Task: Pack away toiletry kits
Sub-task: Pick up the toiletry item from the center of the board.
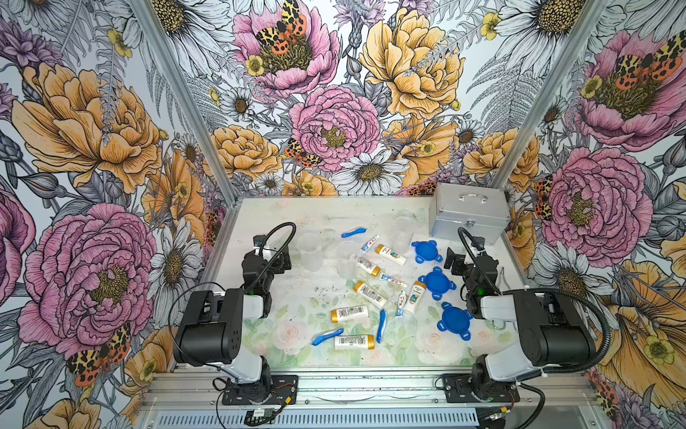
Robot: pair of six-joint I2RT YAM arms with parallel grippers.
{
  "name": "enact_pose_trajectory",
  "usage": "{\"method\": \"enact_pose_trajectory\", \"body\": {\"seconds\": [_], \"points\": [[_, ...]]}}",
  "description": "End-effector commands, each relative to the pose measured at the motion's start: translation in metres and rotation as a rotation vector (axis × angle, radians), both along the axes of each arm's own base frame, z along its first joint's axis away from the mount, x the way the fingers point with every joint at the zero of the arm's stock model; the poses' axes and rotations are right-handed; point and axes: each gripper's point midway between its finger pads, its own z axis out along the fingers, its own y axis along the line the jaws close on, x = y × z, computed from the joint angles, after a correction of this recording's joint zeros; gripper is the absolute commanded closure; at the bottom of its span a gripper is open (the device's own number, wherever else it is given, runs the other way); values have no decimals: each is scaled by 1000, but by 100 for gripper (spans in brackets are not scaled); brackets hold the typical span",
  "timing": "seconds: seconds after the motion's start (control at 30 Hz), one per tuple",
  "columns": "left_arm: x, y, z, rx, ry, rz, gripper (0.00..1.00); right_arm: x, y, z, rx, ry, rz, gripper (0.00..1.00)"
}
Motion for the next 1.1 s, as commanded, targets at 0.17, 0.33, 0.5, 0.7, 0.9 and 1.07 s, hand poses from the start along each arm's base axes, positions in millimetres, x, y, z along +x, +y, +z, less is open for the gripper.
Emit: {"method": "enact_pose_trajectory", "body": {"seconds": [0.17,0.33,0.5,0.7,0.9,1.07], "points": [[2,0,9,4,-37,7,1,6,2,8,-9,-27,2,0],[2,0,10,4,-39,5,1,6,2,8,-8,-26,2,1],[2,0,11,3,-41,6,1,6,1,8,-6,-25,0,1],[2,0,10,0,-38,7,1,7,1,8,-8,-25,1,0],[2,-1,10,4,-40,4,1,7,1,8,-22,-21,-16,1],[2,0,10,4,-39,5,1,8,1,8,-23,-20,-16,1]]}}
